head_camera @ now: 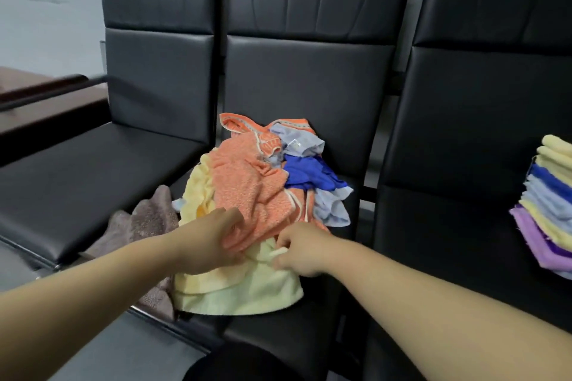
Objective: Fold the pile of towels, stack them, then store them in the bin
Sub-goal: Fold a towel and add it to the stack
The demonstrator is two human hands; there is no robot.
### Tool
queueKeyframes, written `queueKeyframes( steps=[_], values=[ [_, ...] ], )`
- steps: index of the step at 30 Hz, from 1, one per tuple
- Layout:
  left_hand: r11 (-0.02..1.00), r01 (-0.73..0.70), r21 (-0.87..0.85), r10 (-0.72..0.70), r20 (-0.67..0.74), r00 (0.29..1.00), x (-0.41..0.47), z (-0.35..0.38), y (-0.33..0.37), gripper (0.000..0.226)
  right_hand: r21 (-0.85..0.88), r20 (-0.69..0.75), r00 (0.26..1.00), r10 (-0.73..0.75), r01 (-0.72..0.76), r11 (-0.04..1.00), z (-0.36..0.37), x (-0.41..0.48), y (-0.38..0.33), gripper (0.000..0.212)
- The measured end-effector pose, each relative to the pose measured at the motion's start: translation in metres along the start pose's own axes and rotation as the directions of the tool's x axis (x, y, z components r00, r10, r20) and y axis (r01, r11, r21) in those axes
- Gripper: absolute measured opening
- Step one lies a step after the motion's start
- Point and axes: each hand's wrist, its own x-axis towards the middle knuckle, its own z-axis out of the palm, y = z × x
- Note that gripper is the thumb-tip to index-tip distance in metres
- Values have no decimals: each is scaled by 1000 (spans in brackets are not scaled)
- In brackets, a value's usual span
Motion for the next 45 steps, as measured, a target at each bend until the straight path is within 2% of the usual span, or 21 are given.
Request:
queueKeyframes(
  steps=[3,5,7,8,10,12,14,16,18,21,24,25,28,30,32,34,38,39,41,43,45],
  values=[
    [998,48,45,-38,-187,982,-11,-1,-7,43,39,-32,999,37,-35,999,-9,-2,3,18],
    [963,244,113,-207,-263,942,-16,-1,-16,52,80,-47,998,29,-26,996,-4,-4,-3,22],
    [888,427,172,-398,-182,899,-23,-1,-26,63,121,-80,997,-9,18,992,3,-4,-16,30],
    [865,449,223,-439,-94,893,-26,0,-30,60,127,-98,995,-34,46,991,7,-4,-23,34],
    [868,457,193,-472,35,881,-31,8,-40,48,128,-116,991,-61,75,989,11,-4,-35,39],
    [868,489,84,-495,79,865,-37,11,-45,38,137,-120,991,-60,76,988,12,-5,-46,43],
    [882,472,-18,-472,-60,880,-38,15,-52,21,158,-125,991,-56,75,985,12,-6,-51,42],
    [854,495,-160,-518,-172,838,-33,7,-53,6,192,-118,992,-54,77,978,9,-9,-52,42],
    [823,453,-343,-546,-257,797,-25,-10,-45,12,270,-96,994,-59,83,959,4,-12,-51,44],
    [678,297,-672,-589,-254,767,-13,-39,-14,25,444,-53,997,-64,81,892,-7,-20,-50,52],
    [524,94,-846,-526,-235,817,0,-58,28,20,571,-29,997,-67,72,818,-19,-29,-49,68],
    [483,41,-875,-500,-238,833,3,-62,44,19,584,-45,997,-60,75,808,-25,-34,-47,66],
    [405,-66,-912,-427,-253,868,11,-73,87,27,582,-123,992,-29,96,808,-46,-54,-28,21],
    [400,-141,-905,-335,-288,897,17,-78,113,27,635,-132,991,-2,86,768,-66,-73,-4,9],
    [382,-218,-898,-200,-311,929,26,-77,142,19,706,-126,992,32,67,705,-90,-102,26,10],
    [318,-252,-914,-88,-293,952,32,-74,170,22,788,-132,990,54,72,612,-112,-127,52,18],
    [172,-200,-965,216,-161,963,39,-59,236,14,872,-219,970,109,144,468,-146,-182,102,30],
    [165,-186,-969,286,-134,949,39,-55,248,11,884,-242,960,140,159,440,-150,-191,113,34],
    [202,-178,-963,413,-81,907,41,-42,275,23,901,-276,938,209,177,397,-153,-209,136,36],
    [288,-211,-934,460,-58,886,44,-23,300,27,907,-298,914,275,182,379,-147,-222,157,30],
    [356,-242,-903,447,-63,892,47,-5,322,17,920,-284,897,338,156,359,-134,-231,176,29]
  ],
)
